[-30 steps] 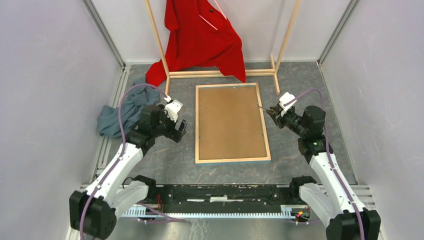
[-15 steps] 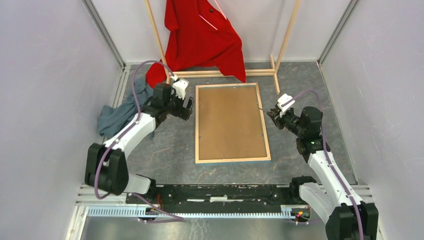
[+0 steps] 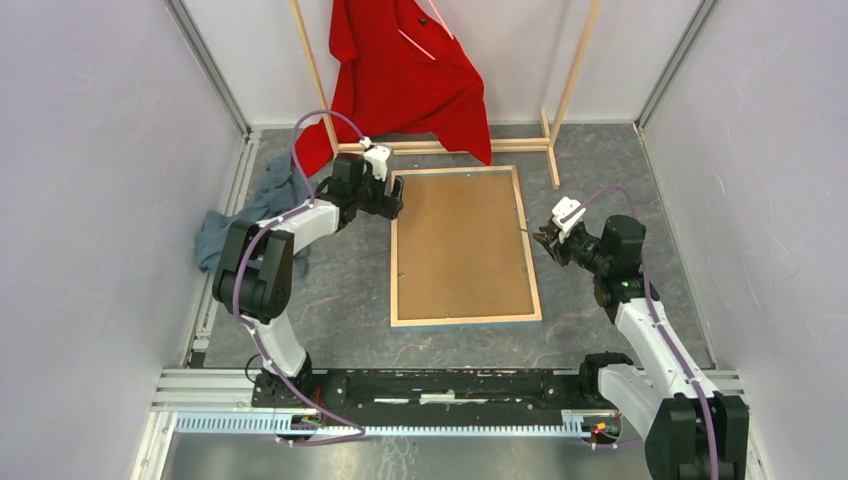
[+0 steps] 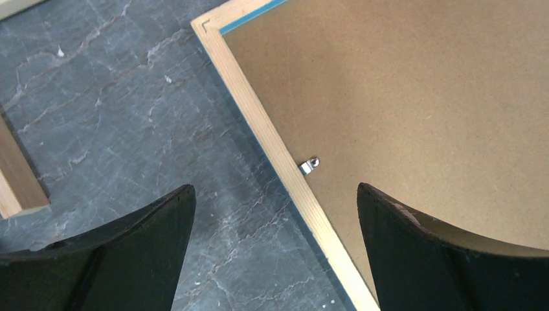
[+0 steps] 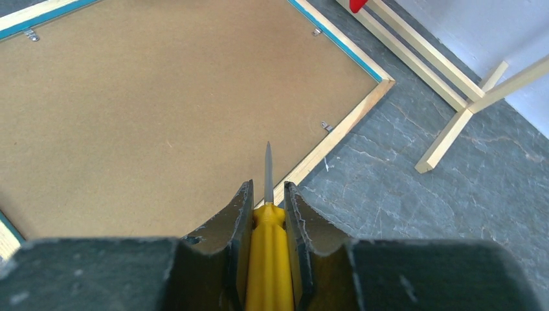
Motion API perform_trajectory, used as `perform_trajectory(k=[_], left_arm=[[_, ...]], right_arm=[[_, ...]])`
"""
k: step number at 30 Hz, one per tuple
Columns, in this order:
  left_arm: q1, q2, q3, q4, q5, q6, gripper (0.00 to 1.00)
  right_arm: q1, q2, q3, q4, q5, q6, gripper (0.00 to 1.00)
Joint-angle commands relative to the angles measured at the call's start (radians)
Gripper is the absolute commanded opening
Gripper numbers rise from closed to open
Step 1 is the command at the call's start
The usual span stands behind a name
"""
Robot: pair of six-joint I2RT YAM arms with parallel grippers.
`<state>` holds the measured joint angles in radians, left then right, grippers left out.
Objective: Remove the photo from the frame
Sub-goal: Release the photo frame item from the photo frame.
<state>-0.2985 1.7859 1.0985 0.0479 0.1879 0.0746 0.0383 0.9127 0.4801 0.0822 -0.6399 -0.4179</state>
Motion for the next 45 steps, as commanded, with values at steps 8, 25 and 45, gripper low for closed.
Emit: perform_trajectory(k=[8, 25, 45], left_arm=[[-0.010, 0.034, 0.038, 0.025, -0.031, -0.124, 1.00], [0.004, 0.170, 0.070, 0.155, -0.029, -0.420, 0.81], [0.042, 0.226, 0.014, 0.227, 0.074, -0.566, 0.43]], right_arm=[[0.027, 0.029, 0.078, -0.010, 0.139, 0.089, 0.00], [0.167, 0.234, 0.262, -0.042, 0.338, 0.139, 0.00], [0.168, 0.334, 0.205, 0.078, 0.432, 0.188, 0.00]])
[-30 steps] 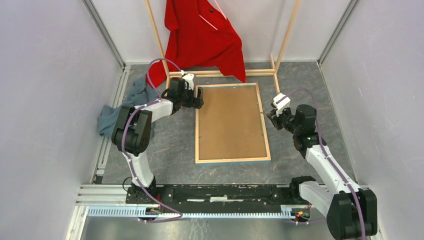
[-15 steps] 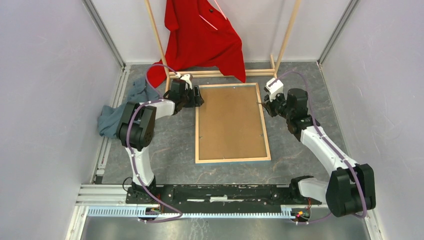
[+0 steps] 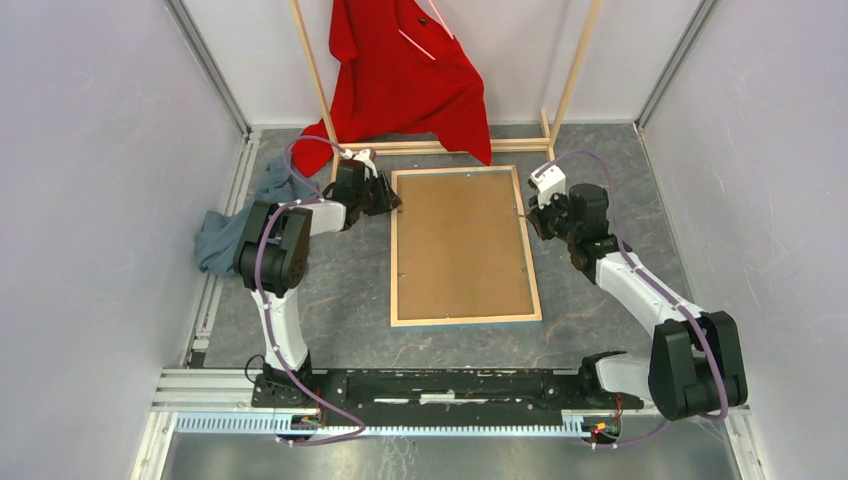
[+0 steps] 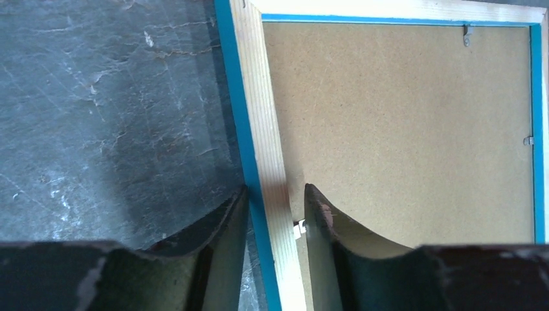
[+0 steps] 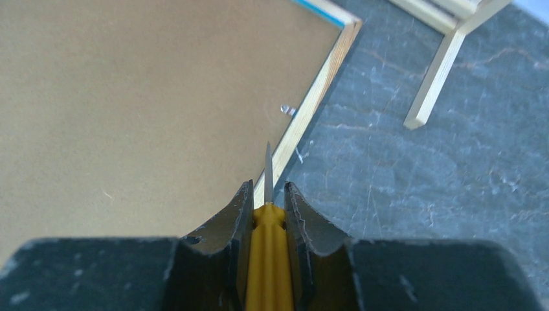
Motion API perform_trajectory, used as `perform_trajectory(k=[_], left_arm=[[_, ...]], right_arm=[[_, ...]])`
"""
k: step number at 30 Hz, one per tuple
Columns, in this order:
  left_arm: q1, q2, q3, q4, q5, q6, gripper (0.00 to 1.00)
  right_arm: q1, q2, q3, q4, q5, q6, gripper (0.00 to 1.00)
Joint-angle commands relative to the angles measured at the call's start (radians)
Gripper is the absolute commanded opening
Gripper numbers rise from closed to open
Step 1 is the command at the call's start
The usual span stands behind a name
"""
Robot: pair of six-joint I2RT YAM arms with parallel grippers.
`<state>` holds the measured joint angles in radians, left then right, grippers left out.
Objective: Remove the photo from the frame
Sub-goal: Release the photo frame item from the photo frame.
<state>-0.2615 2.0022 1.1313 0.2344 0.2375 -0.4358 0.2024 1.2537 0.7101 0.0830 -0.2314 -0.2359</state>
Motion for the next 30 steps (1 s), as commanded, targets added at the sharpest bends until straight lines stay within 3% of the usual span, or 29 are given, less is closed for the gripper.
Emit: perform_trajectory(k=[1, 3, 6, 19, 30], left_arm=[[0.005, 0.008, -0.024, 0.044, 0.025, -0.058, 0.40], [0.007, 0.008, -0.027, 0.046, 0.032, -0.059, 0.29], [0.008, 0.016, -0.030, 0.049, 0.050, -0.069, 0.21], [0.008, 0.052, -0.034, 0.043, 0.079, -0.091, 0.21], [0.010, 0.076, -0.031, 0.033, 0.095, -0.100, 0.15]], right_arm=[[0.004, 0.005, -0.026, 0.078, 0.030, 0.004, 0.00], [0.004, 0.024, -0.026, 0.080, 0.052, 0.003, 0.00], [0.004, 0.040, -0.033, 0.092, 0.068, 0.007, 0.00], [0.006, 0.061, -0.054, 0.151, 0.097, 0.021, 0.00], [0.117, 0.114, 0.031, 0.133, 0.225, -0.064, 0.00]])
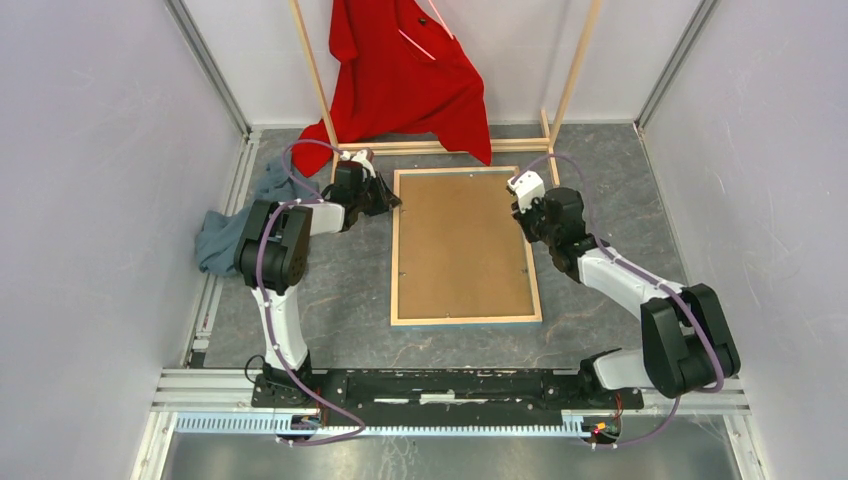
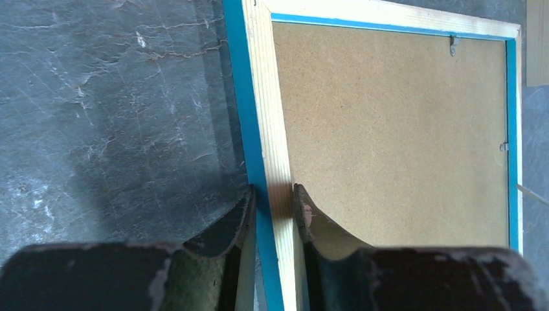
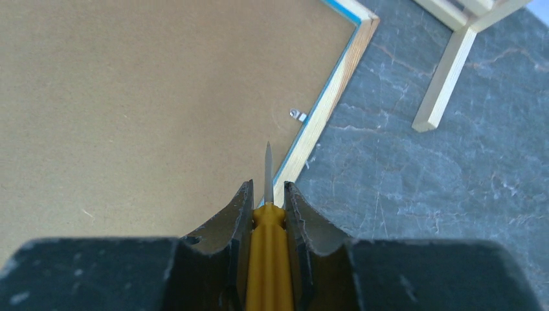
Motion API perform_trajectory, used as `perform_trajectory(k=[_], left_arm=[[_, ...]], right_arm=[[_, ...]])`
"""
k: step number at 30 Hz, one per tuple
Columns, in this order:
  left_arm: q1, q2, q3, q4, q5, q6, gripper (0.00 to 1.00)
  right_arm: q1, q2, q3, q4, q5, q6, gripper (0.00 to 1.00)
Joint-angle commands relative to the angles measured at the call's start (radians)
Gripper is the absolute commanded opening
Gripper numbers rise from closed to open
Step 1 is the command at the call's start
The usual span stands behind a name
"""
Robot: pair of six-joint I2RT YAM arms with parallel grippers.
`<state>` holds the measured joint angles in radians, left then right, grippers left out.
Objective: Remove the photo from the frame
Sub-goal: Release the photo frame item from the photo frame.
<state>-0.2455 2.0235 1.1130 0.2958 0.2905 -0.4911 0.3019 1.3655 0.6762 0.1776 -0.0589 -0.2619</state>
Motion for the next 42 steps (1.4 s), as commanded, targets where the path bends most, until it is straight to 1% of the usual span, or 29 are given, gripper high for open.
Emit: perform_trajectory(k=[1, 6, 8, 15, 20, 42], left_arm=[[-0.006, 0.055, -0.013, -0.029, 0.041, -0.044, 0.14], [-0.006, 0.053, -0.014, -0.029, 0.043, -0.046, 0.12], [-0.005, 0.051, -0.016, -0.029, 0.042, -0.046, 0.09], [0.001, 0.052, -0.018, -0.029, 0.054, -0.059, 0.08], [0.003, 0.059, -0.017, -0.030, 0.066, -0.063, 0.04], [0.003, 0.090, -0.002, -0.052, 0.083, -0.063, 0.02]], right_arm=[[0.019, 0.013, 0.075, 0.039, 0.053, -0.041, 0.00], [0.022, 0.061, 0.131, 0.027, 0.129, -0.061, 0.00], [0.023, 0.075, 0.144, 0.026, 0.144, -0.072, 0.00], [0.027, 0.074, 0.113, 0.022, 0.106, -0.092, 0.00], [0.026, 0.100, 0.099, 0.023, 0.084, -0.104, 0.00], [0.030, 0.156, 0.085, 0.052, 0.142, -0.134, 0.00]])
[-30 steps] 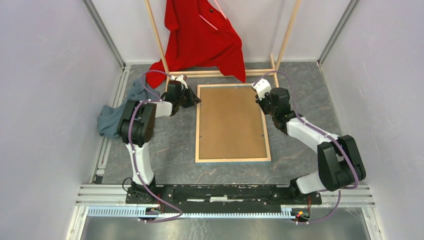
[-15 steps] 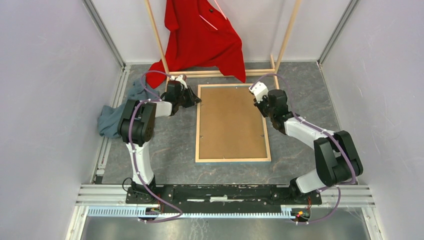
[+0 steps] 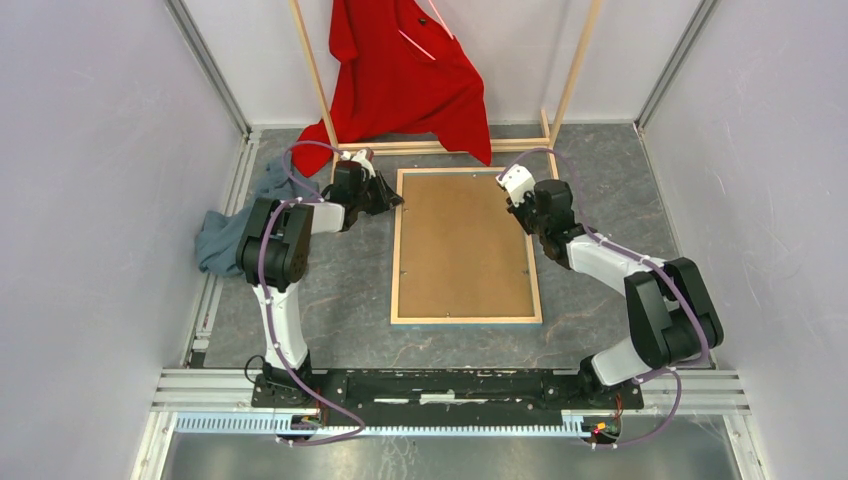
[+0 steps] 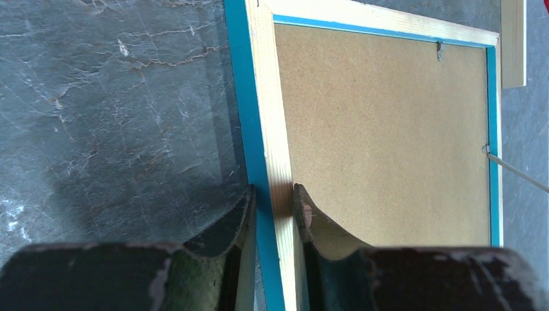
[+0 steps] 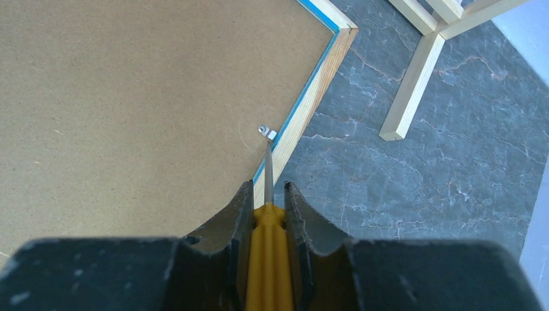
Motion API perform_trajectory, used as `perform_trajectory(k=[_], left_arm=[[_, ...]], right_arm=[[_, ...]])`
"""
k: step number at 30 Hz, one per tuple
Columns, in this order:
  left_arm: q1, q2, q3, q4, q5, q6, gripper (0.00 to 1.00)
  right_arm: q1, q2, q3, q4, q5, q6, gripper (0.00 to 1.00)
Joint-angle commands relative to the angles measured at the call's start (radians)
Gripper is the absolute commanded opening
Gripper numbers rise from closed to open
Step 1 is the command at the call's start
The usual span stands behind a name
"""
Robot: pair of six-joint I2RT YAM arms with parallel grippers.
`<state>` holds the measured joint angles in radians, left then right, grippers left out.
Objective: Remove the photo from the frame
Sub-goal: Release the photo frame item from the photo frame.
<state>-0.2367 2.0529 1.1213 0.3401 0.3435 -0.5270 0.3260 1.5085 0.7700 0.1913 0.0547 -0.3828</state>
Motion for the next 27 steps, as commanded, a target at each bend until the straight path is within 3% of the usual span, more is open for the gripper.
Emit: perform_trajectory(k=[1, 27], left_arm=[[-0.006, 0.061, -0.011, -0.096, 0.030, -0.027, 0.02], [-0.006, 0.076, -0.003, -0.095, 0.061, -0.022, 0.02]], right_arm=[[0.007, 0.015, -0.011, 0.043, 0.035, -0.014, 0.00], [0.042, 0.039, -0.072, 0.157, 0.121, -0.033, 0.00]])
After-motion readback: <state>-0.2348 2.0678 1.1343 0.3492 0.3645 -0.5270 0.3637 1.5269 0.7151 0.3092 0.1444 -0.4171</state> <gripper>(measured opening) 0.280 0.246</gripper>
